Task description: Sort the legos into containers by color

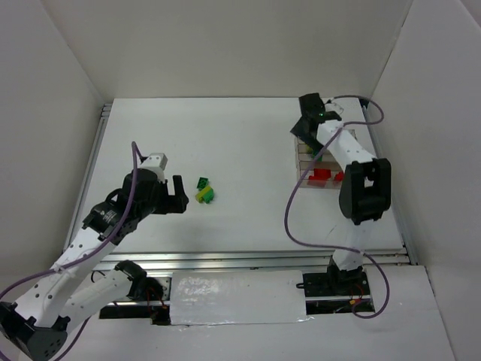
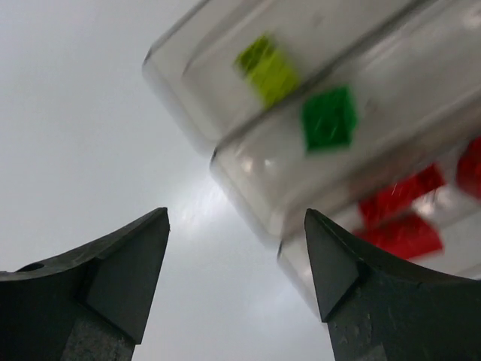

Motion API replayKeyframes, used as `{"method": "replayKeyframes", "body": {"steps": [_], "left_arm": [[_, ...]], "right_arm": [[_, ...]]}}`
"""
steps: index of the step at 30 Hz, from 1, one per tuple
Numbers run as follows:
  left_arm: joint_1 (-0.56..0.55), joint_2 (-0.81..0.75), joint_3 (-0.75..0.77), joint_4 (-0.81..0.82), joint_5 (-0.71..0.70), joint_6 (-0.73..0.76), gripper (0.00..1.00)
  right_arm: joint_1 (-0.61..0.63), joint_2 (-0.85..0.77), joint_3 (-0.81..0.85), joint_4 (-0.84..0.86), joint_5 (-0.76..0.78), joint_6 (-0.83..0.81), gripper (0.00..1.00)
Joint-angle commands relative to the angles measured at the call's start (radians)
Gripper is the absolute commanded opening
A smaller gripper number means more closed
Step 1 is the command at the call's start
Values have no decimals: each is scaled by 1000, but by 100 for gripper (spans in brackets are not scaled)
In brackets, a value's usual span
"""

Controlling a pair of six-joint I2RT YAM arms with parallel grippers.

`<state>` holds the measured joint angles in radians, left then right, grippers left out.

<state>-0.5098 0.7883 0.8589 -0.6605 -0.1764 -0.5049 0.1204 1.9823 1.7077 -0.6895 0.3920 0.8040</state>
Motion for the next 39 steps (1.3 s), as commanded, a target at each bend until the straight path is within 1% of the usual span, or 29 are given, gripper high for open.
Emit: {"method": "replayKeyframes", "body": {"steps": [1,2,3,4,5,6,7,8,9,10,12,13,15,16,17,18,19,22,25,28,35,36,38,39], "left_arm": [[25,46,25,16,-43,-29,100],[36,60,31,21,-69,-50,100],[45,72,35,25,-77,-61,100],[68,106,38,35,-86,-92,99],[70,124,37,53,-93,-107,100],[70,144,25,123,-94,-119,99],[71,191,9,178,-80,-124,100],[74,224,0,227,-66,-126,99],[74,262,2,302,-54,-126,99],[77,351,9,329,-54,-121,99],[79,451,77,383,-20,-90,99],[79,544,104,390,-14,-58,99],[79,626,191,398,-8,-32,100],[77,694,215,398,-5,-11,100],[80,727,263,395,-8,-1,99],[80,791,288,391,-12,5,99],[82,825,311,377,-11,17,99],[86,933,402,352,0,29,99],[86,1002,428,349,9,32,100],[85,1045,434,328,-9,20,98],[86,1072,370,343,-40,5,93],[85,1075,362,346,-35,6,89],[85,1085,355,355,-29,5,84],[85,1088,350,361,-23,6,75]], "right_arm": [[185,-290,-156,129,15,-57,81],[247,-388,-254,178,-7,-57,81],[269,-433,-307,214,-78,-68,82],[319,-518,-406,243,-108,-74,87],[338,-555,-448,292,-134,-69,87],[353,-591,-495,324,-166,-74,87],[364,-624,-538,359,-259,-83,98],[370,-673,-604,384,-295,-77,98],[384,-697,-631,389,-324,-77,98],[389,-739,-681,393,-369,-80,97],[427,-786,-723,378,-371,-77,98],[436,-833,-740,366,-364,-77,98],[472,-885,-783,297,-315,-66,97],[479,-948,-799,277,-297,-57,98],[482,-985,-841,259,-286,-51,98],[486,-1019,-862,251,-285,-48,98],[490,-1084,-891,231,-285,-46,98],[492,-1186,-921,190,-304,-55,98],[496,-1246,-933,148,-326,-63,98],[498,-1280,-942,121,-337,-69,98],[498,-1307,-962,107,-347,-80,98],[498,-1307,-965,108,-352,-80,98],[498,-1307,-970,111,-351,-80,98],[498,-1306,-968,111,-349,-80,98]]}}
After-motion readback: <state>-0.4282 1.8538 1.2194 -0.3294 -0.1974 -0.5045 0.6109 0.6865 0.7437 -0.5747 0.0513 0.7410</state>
